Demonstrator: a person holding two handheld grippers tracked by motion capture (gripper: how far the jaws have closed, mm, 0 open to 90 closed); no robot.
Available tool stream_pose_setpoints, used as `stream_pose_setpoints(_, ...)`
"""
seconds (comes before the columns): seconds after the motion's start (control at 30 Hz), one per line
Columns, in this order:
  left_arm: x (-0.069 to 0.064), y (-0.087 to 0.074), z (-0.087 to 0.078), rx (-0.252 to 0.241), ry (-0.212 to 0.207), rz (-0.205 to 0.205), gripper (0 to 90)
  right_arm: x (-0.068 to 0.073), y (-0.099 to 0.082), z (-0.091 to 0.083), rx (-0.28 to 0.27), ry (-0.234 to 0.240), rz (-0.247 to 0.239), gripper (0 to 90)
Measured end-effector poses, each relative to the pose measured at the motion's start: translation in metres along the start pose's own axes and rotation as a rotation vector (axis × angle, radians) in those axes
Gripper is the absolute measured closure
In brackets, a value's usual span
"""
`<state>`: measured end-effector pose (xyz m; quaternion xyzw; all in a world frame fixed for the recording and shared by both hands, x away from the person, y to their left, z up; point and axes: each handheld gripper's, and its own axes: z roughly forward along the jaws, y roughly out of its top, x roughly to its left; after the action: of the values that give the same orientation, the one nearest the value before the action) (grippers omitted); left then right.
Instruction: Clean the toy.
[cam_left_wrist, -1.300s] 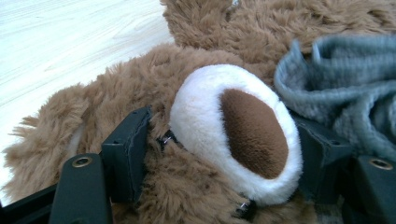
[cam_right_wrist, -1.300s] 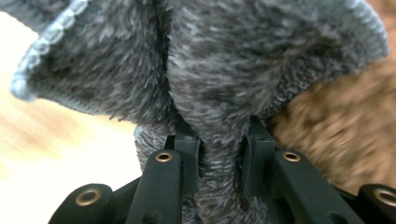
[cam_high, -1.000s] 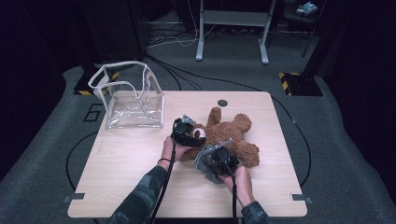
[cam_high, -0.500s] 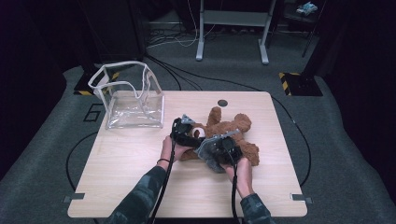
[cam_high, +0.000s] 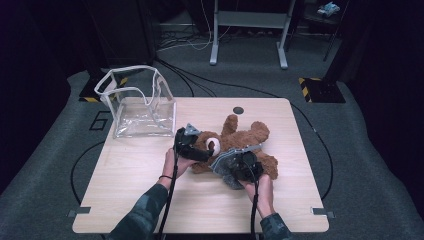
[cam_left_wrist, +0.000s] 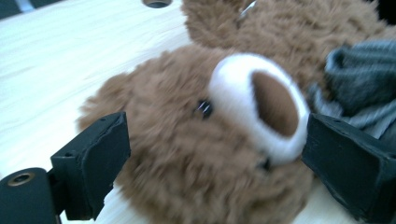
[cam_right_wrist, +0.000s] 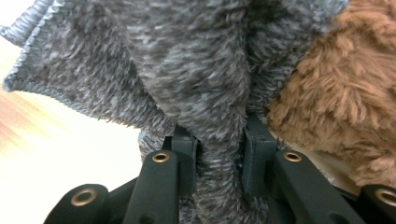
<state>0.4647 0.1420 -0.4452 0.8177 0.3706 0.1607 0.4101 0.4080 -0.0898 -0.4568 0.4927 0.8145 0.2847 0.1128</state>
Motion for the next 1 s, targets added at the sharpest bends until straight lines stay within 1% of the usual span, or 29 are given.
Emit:
stream_pose_setpoints(0.07, 0.001, -0.006, -0.005, 0.002, 0.013, 0.008, 6.6, 0.001, 0.000, -0.001, -0.004, -0.001, 0.001, 71.1)
stream_pose_setpoints(0.1, 0.002, -0.011, -0.009, -0.013, 0.030, 0.003, 6.0, 0.001, 0.000, -0.001, -0.006, -0.005, -0.004, 71.0)
stream_pose_setpoints(0.13, 0.003, -0.014, -0.012, -0.016, 0.039, 0.007, 5.6, 0.001, 0.001, -0.001, -0.012, -0.011, -0.013, 71.0)
stream_pose_setpoints(0.17, 0.004, -0.020, -0.016, -0.024, 0.049, 0.003, 5.4, 0.002, 0.001, -0.001, -0.012, -0.009, -0.016, 71.0)
stream_pose_setpoints(0.2, 0.005, -0.025, -0.019, -0.026, 0.058, 0.008, 4.6, 0.003, 0.001, -0.002, -0.015, -0.005, -0.015, 71.0)
stream_pose_setpoints(0.27, 0.007, -0.035, -0.025, -0.021, 0.070, 0.016, 3.8, 0.004, 0.003, -0.004, -0.029, -0.007, -0.023, 71.0)
stream_pose_setpoints(0.33, 0.008, -0.047, -0.031, -0.014, 0.082, 0.032, 3.5, 0.007, 0.005, -0.008, -0.050, -0.010, -0.026, 71.0)
stream_pose_setpoints(0.37, 0.008, -0.056, -0.034, -0.010, 0.097, 0.045, 3.5, 0.008, 0.007, -0.009, -0.058, -0.008, -0.030, 71.0)
stream_pose_setpoints(0.4, 0.009, -0.063, -0.035, 0.002, 0.101, 0.046, 3.6, 0.010, 0.009, -0.012, -0.072, -0.009, -0.044, 71.0)
stream_pose_setpoints(0.47, 0.013, -0.076, -0.037, 0.014, 0.108, 0.032, 3.3, 0.015, 0.015, -0.016, -0.083, -0.010, -0.053, 71.0)
stream_pose_setpoints(0.5, 0.015, -0.082, -0.038, 0.018, 0.111, 0.022, 3.2, 0.018, 0.019, -0.018, -0.093, -0.003, -0.060, 71.0)
stream_pose_setpoints(0.53, 0.017, -0.087, -0.038, 0.027, 0.106, 0.008, 3.1, 0.022, 0.022, -0.020, -0.106, -0.006, -0.071, 71.0)
stream_pose_setpoints(0.6, 0.019, -0.097, -0.038, 0.027, 0.119, -0.016, 2.9, 0.029, 0.030, -0.021, -0.120, -0.018, -0.103, 70.9)
stream_pose_setpoints(0.63, 0.021, -0.102, -0.038, 0.037, 0.112, -0.029, 2.8, 0.032, 0.033, -0.021, -0.122, -0.019, -0.114, 70.9)
stream_pose_setpoints(0.7, 0.022, -0.108, -0.038, 0.042, 0.119, -0.030, 2.9, 0.039, 0.040, -0.018, -0.127, -0.025, -0.126, 70.9)
stream_pose_setpoints(0.73, 0.022, -0.111, -0.037, 0.042, 0.126, -0.034, 3.2, 0.042, 0.042, -0.015, -0.128, -0.030, -0.142, 70.8)
stream_pose_setpoints(0.77, 0.023, -0.112, -0.037, 0.052, 0.120, -0.041, 3.0, 0.045, 0.043, -0.011, -0.123, -0.027, -0.146, 70.8)
stream_pose_setpoints(0.8, 0.024, -0.114, -0.037, 0.050, 0.113, -0.054, 2.7, 0.048, 0.043, -0.007, -0.112, -0.024, -0.146, 70.6)
stream_pose_setpoints(0.83, 0.025, -0.115, -0.036, 0.052, 0.114, -0.047, 3.0, 0.050, 0.042, -0.002, -0.111, -0.021, -0.162, 70.3)
stream_pose_setpoints(0.87, 0.025, -0.116, -0.036, 0.058, 0.112, -0.050, 3.1, 0.053, 0.039, 0.005, -0.105, -0.025, -0.173, 70.2)
stream_pose_setpoints(0.93, 0.025, -0.120, -0.033, 0.074, 0.104, -0.058, 2.6, 0.056, 0.032, 0.013, -0.082, -0.022, -0.161, 70.1)
stream_pose_setpoints(0.97, 0.025, -0.122, -0.031, 0.071, 0.107, -0.058, 2.7, 0.056, 0.029, 0.017, -0.071, -0.015, -0.153, 70.2)
stream_pose_setpoints(1.0, 0.026, -0.125, -0.030, 0.075, 0.104, -0.063, 2.8, 0.056, 0.025, 0.020, -0.061, -0.010, -0.156, 70.3)
